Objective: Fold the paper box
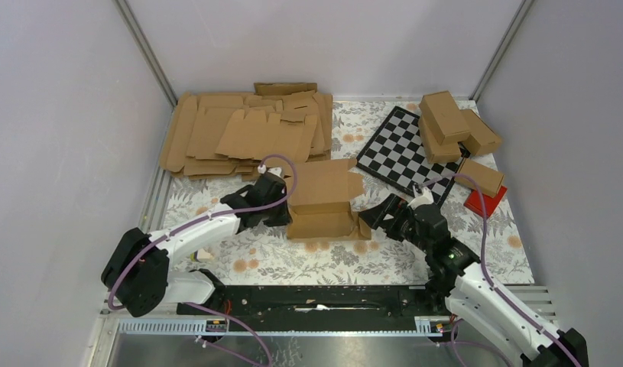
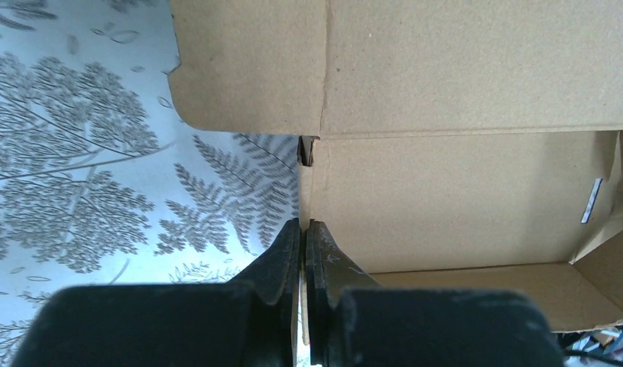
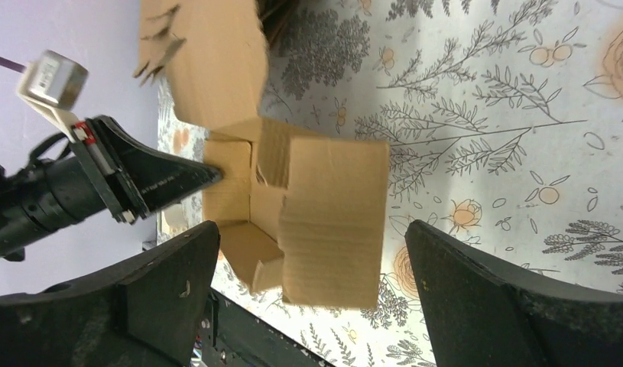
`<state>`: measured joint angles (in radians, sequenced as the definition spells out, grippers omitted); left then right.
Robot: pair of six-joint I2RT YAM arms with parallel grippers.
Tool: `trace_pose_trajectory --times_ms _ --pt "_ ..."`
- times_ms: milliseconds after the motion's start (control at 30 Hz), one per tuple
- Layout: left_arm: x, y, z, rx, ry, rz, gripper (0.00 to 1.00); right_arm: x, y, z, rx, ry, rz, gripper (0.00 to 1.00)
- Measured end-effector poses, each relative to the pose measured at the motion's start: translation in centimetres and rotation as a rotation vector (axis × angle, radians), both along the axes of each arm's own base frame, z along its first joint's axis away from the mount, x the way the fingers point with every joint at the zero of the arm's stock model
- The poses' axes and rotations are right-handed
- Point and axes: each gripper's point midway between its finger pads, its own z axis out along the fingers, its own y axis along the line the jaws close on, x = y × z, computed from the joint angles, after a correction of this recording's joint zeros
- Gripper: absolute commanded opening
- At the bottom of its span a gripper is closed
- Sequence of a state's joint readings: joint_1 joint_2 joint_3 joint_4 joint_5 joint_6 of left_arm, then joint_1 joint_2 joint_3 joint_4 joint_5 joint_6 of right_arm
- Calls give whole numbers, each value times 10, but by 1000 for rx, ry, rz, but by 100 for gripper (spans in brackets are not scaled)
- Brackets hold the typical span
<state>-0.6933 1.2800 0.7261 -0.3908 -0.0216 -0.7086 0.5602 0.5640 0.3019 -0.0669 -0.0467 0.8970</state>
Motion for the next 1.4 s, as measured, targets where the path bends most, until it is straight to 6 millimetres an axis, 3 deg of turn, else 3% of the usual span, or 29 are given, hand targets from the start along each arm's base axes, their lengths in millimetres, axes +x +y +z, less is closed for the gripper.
trace_pose_trajectory --times_ms 300,500,933,1067,1300,1400 --pt "20 21 1 -2 -8 94 0 8 23 -10 6 101 101 100" --pt "21 30 -4 -3 -10 120 0 26 16 -6 129 83 85 99" --pt "25 26 -1 -21 -27 113 0 20 45 6 274 95 263 90" --pt "24 24 -1 -31 -21 104 0 19 52 13 293 105 308 96" --pt "23 24 -1 -28 -18 104 0 33 36 24 142 38 243 100" --pt "23 25 -1 -27 -19 102 0 41 27 18 61 31 201 99"
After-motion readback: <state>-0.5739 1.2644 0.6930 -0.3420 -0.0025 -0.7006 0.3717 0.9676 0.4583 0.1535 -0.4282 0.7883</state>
